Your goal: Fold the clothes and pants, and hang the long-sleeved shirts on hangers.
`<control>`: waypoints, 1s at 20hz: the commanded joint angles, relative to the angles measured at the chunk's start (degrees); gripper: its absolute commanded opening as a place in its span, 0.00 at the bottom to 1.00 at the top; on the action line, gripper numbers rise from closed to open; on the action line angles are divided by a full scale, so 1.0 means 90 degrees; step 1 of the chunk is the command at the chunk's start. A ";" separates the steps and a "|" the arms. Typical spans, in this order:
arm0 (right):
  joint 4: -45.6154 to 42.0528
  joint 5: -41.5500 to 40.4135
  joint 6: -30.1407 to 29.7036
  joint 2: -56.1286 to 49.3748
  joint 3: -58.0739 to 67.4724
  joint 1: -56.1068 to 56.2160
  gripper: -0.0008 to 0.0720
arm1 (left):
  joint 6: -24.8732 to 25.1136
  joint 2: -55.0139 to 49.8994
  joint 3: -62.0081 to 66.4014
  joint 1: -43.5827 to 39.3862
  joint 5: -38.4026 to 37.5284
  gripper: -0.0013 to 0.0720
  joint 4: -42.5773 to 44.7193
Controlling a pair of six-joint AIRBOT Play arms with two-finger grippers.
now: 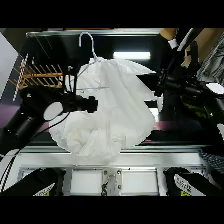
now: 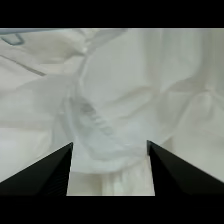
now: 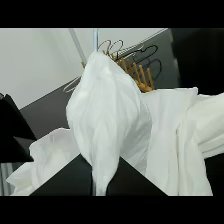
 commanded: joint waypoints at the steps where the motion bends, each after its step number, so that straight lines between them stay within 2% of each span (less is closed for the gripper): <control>1: -0.0034 -0.0002 0.0002 0.0005 -0.0002 0.0007 0.02 | -0.0364 -0.0364 0.0039 -0.0627 -0.0087 0.68 0.0231; 6: -0.0044 0.0000 0.0002 0.0005 -0.0002 0.0007 0.02 | -0.0996 -0.0670 0.0036 -0.0775 -0.0566 0.68 0.1263; 12: -0.0044 0.0002 0.0002 0.0005 -0.0002 0.0007 0.02 | -0.1137 -0.0670 0.0032 -0.0406 -0.0393 0.68 0.1248; 15: -0.0044 0.0002 0.0002 0.0005 -0.0002 0.0007 0.02 | -0.1319 -0.0690 0.0027 -0.0503 -0.0231 0.68 0.1239; 20: -0.0041 0.0007 0.0002 0.0005 -0.0002 0.0007 0.02 | -0.1316 -0.1081 0.0027 -0.0702 -0.0202 0.68 0.1251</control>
